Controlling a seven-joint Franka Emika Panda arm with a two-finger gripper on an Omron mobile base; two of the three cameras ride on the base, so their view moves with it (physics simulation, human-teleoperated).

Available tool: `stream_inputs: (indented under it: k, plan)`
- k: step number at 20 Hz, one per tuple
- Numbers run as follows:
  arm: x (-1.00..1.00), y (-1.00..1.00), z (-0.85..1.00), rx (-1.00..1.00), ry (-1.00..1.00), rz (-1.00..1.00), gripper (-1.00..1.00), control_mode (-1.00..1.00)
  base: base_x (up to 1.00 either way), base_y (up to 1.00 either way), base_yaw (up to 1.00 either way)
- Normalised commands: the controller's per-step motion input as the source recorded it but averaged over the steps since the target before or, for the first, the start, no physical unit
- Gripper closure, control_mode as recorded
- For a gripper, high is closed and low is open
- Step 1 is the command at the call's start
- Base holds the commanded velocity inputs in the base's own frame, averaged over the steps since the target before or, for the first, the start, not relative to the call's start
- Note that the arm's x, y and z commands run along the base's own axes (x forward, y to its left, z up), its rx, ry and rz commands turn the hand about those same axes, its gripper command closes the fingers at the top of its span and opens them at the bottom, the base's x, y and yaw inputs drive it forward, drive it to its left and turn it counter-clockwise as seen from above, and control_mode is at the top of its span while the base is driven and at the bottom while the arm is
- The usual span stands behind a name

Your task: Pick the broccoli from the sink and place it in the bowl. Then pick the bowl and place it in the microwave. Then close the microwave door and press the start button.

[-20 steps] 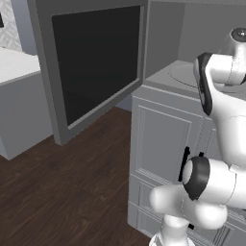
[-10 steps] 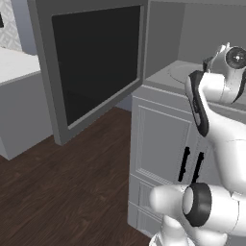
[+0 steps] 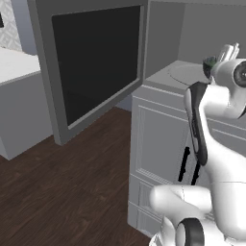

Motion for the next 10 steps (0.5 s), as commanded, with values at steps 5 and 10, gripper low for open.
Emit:
stream_inputs:
  k: [5, 10]
  plan:
    - [-0.78, 0.36, 0.33, 0.0, 0.06, 0.04, -1.0, -1.0, 0.0, 0.0, 0.0]
    - [-0.88, 0.36, 0.09, 0.0, 0.02, 0.07, -1.0, -1.0, 0.0, 0.0, 0.0]
